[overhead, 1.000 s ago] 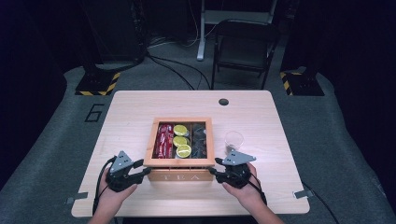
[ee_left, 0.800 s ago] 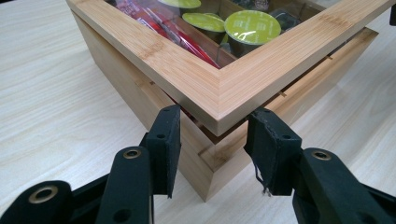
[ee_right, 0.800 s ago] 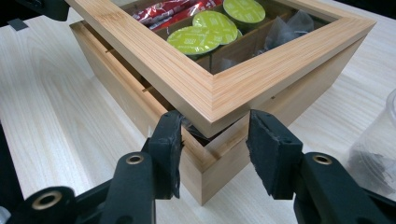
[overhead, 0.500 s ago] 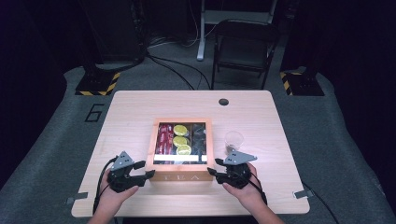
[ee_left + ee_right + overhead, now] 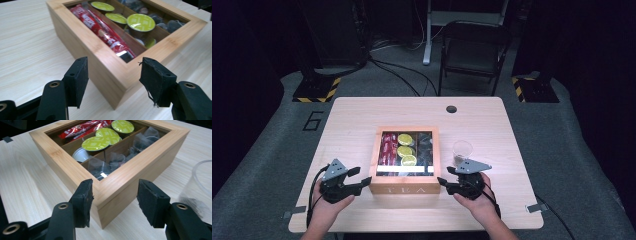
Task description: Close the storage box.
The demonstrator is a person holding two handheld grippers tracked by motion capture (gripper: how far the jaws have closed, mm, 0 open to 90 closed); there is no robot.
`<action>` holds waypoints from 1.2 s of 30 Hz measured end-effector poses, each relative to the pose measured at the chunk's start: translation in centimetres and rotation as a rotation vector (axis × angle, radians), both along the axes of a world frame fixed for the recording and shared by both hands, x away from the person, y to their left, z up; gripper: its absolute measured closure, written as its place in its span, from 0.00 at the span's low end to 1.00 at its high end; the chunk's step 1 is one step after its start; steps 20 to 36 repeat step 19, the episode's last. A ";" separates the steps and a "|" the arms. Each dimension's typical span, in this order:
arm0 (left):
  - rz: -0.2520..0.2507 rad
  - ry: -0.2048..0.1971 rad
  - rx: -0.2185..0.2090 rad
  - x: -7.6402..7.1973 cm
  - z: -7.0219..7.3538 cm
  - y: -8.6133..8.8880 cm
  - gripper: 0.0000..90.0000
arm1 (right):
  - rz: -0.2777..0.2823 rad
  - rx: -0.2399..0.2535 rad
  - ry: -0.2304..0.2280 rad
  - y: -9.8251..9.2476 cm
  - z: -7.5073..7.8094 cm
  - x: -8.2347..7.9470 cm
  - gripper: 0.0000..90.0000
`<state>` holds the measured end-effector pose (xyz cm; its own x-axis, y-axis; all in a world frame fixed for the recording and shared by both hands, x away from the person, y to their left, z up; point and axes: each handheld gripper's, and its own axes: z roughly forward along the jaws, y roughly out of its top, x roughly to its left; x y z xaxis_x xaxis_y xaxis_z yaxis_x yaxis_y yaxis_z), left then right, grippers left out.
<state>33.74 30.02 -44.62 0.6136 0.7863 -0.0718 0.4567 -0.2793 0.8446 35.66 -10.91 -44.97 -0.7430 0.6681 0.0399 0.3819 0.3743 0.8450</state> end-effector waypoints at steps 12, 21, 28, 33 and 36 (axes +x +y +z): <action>0.050 0.028 -0.038 1.1 -1.0 2.4 0.44 | -0.082 -0.016 0.010 -1.7 -0.6 1.0 0.51; 0.050 0.022 -0.046 1.2 -0.8 2.4 0.42 | -0.041 0.027 0.013 -1.3 -0.4 0.3 0.47; 0.050 0.022 -0.046 1.2 -0.8 2.4 0.42 | -0.041 0.027 0.013 -1.3 -0.4 0.3 0.47; 0.050 0.022 -0.046 1.2 -0.8 2.4 0.42 | -0.041 0.027 0.013 -1.3 -0.4 0.3 0.47; 0.050 0.022 -0.046 1.2 -0.8 2.4 0.42 | -0.041 0.027 0.013 -1.3 -0.4 0.3 0.47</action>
